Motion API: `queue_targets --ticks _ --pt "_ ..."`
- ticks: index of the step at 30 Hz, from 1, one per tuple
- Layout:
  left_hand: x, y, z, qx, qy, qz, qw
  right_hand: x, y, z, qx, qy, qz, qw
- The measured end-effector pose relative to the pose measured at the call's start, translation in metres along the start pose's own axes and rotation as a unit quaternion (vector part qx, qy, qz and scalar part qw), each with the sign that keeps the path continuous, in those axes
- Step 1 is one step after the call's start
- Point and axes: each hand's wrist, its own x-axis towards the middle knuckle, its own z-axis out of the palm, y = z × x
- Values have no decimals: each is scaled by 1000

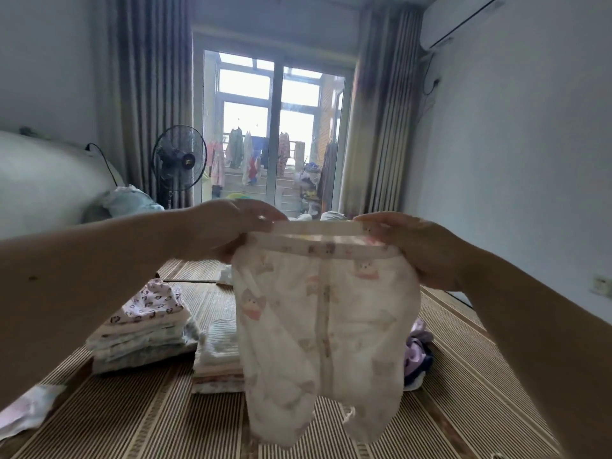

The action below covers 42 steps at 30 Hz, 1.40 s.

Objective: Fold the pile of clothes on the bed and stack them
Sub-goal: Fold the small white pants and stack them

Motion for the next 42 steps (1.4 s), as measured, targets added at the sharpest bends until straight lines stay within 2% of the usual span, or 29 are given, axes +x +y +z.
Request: queue_targets --ticks 5,8,10,16,18,20,23,25,28,30,32,35,39,40,42 --pt "-11 10 -4 33 -50 -35 998 -14 -3 0 -3 -80 -77 994" --pt "-18 15 -8 45 -57 -30 997 -21 -3 -3 -157 -80 -138 975" --pt "-20 14 -13 30 -78 -31 996 -23 -5 -5 -204 -88 -142 965" --pt "-29 3 -20 45 -134 -19 990 -35 -15 -6 -237 -137 -85 958" --pt "-33 0 -23 41 -133 1 990 -36 -14 -5 -241 -104 -93 961" --pt "-35 -1 -22 65 -126 21 990 -32 -11 -5 -194 -40 -100 975" --pt "-32 -3 -16 99 -38 50 993 -22 -5 -3 -88 22 -81 993" --pt "-23 -8 -12 49 34 74 995 -11 1 1 -50 52 -70 995" --pt "-9 -16 -2 -23 150 50 987 11 15 14 -86 201 -68 973" --pt "-1 -14 14 -11 211 -1 977 25 21 27 -111 302 -68 944" --pt "6 -5 37 -18 242 -47 969 33 28 45 -116 332 -77 933" --pt "16 12 77 -114 220 -54 967 37 34 71 -92 302 -85 945" --pt "16 36 99 -195 193 -35 961 23 29 76 17 157 -85 984" --pt "13 39 98 -187 167 -40 967 19 26 72 34 127 -87 987" --pt "8 41 94 -97 114 -32 988 12 22 63 19 106 -84 991"
